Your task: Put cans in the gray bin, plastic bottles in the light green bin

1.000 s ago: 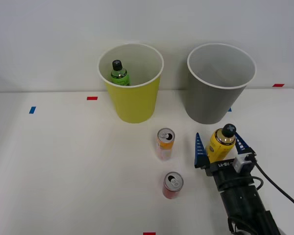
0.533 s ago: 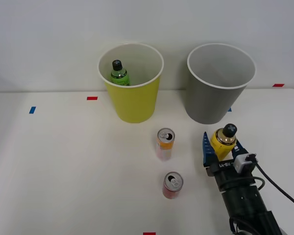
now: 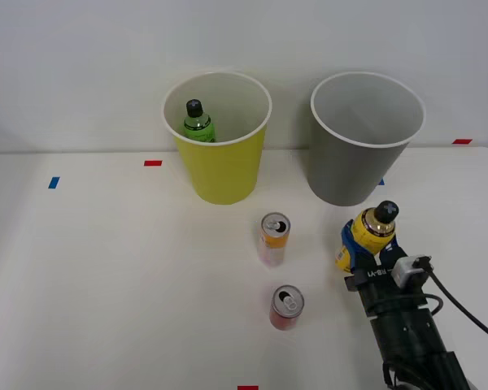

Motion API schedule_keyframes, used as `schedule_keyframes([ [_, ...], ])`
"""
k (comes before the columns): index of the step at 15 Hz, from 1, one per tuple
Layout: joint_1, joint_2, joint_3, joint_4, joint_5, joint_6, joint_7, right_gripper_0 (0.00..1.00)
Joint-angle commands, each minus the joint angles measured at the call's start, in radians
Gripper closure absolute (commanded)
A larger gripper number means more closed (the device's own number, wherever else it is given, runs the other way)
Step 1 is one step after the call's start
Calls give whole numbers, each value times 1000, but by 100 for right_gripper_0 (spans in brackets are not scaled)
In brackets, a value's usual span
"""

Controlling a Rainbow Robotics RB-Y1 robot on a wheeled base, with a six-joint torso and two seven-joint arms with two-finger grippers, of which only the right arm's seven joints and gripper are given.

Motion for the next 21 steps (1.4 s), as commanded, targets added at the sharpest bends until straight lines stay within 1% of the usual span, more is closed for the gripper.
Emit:
schedule_keyframes([
  [1,6,-17,0,0,-3,-26,-3,100],
  [3,25,-74,0,-7,-5,-64,-14,100],
  [5,63,-155,0,-73,-17,-65,-29,100],
  [7,86,-232,0,-165,-28,-27,-132,100],
  [8,88,-256,0,-202,-34,-24,-172,100],
  [11,78,-287,0,-285,-51,-18,-292,100],
  [12,75,-295,0,-352,-54,34,-345,100],
  [13,75,-296,-14,-431,-63,103,-381,100],
  [15,68,-282,-75,-578,-82,238,-448,100],
  [16,51,-272,-87,-609,-89,254,-491,100],
  [18,-3,-232,-87,-622,-94,254,-545,100],
  [20,-57,-190,-87,-624,-82,306,-540,100],
  [21,-103,-160,-86,-624,-74,363,-539,100],
])
